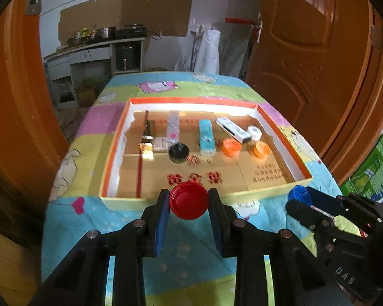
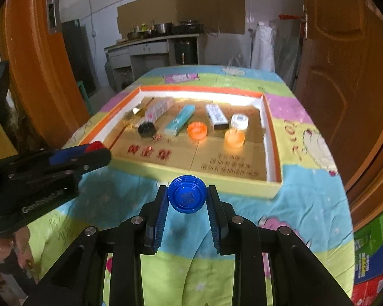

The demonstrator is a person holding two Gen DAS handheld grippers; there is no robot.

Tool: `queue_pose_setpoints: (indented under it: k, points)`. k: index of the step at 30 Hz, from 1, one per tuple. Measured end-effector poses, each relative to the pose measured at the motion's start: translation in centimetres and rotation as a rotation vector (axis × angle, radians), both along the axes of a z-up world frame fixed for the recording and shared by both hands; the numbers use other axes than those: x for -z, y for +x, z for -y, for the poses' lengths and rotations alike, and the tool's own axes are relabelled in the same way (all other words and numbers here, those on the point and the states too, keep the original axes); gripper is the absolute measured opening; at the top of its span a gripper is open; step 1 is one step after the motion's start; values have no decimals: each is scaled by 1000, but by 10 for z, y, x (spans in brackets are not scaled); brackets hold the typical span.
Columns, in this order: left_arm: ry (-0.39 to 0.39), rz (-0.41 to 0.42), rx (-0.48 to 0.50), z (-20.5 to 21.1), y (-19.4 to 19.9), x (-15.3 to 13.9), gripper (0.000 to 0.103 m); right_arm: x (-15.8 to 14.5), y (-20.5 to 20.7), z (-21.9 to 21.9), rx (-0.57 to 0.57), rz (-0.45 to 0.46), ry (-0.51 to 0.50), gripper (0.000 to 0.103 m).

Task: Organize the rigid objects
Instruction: 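Lift the red cap over the tray while right tool carries the blue cap, then lower and release the red cap in the tray while right releases the blue cap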

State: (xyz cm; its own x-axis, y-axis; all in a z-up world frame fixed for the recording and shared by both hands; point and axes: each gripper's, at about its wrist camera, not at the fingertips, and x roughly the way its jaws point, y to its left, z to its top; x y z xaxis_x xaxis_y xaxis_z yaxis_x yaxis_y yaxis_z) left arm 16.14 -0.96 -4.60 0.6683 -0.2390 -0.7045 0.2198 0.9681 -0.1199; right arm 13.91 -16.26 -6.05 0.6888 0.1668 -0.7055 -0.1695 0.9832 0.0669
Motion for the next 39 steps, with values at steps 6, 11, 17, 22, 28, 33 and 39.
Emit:
queue_pose_setpoints:
  k: [6, 11, 17, 22, 28, 33, 39]
  points:
    - [-18, 14, -48, -13, 13, -11, 30, -18, 13, 2, 0, 42, -8, 31]
    - [-33, 18, -78, -20, 23, -15, 31, -26, 28, 2, -5, 50, -2, 31]
    - [-40, 16, -91, -23, 37, -14, 30, -27, 47, -3, -18, 47, 10, 31]
    - [-45, 4, -99, -25, 48, -10, 31, -21, 63, -6, -24, 21, 27, 31]
    - [-36, -38, -107, -27, 60, 4, 31, -7, 78, -13, -36, -12, 24, 31]
    - [-33, -75, -109, -28, 71, 18, 31, 3, 87, -15, -38, -37, 20, 31]
    - [-21, -107, -110, -26, 81, 32, 30, 13, 96, -16, -38, -59, 13, 31]
